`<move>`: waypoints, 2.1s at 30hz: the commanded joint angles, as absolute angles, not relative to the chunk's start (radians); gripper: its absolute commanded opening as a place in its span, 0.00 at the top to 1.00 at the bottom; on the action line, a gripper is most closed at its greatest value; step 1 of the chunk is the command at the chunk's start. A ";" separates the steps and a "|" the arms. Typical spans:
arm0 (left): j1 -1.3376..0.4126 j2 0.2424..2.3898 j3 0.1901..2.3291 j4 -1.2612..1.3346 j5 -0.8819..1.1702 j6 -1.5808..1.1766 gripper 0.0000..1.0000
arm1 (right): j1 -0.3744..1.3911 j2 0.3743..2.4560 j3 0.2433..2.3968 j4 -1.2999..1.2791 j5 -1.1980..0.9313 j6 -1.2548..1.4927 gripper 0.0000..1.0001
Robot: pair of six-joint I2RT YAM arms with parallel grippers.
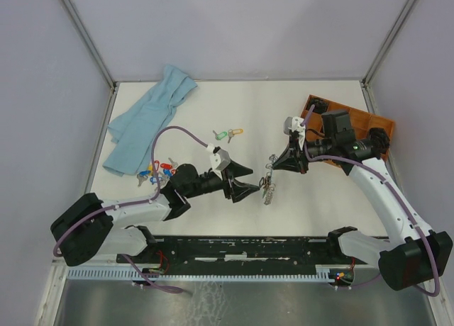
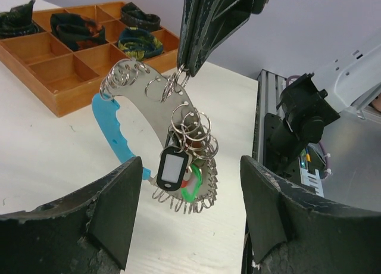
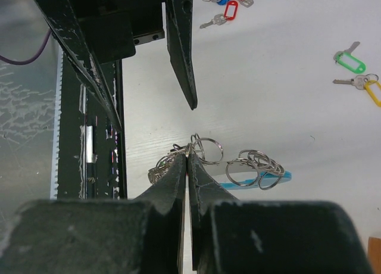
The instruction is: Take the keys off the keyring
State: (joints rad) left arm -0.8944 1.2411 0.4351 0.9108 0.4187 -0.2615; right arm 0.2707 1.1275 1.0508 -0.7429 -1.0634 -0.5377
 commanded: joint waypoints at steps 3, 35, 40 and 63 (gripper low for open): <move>-0.893 1.236 0.464 0.841 0.407 -0.178 0.26 | 0.281 1.113 1.101 -0.724 -1.123 -0.561 0.93; -0.739 1.436 0.436 1.172 0.705 -0.440 0.24 | 0.293 1.111 1.105 -0.760 -1.140 -0.613 0.93; -0.738 1.464 0.457 1.186 0.768 -0.393 0.26 | 0.294 1.119 1.105 -0.763 -1.148 -0.618 0.92; -0.772 1.703 0.592 1.266 0.886 -0.311 0.43 | 0.300 1.126 1.105 -0.779 -1.177 -0.635 0.93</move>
State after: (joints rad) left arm -0.7658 1.6905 0.5499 1.1919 0.8509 -0.3550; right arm 0.2947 1.1282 1.0523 -0.7952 -1.1206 -0.6186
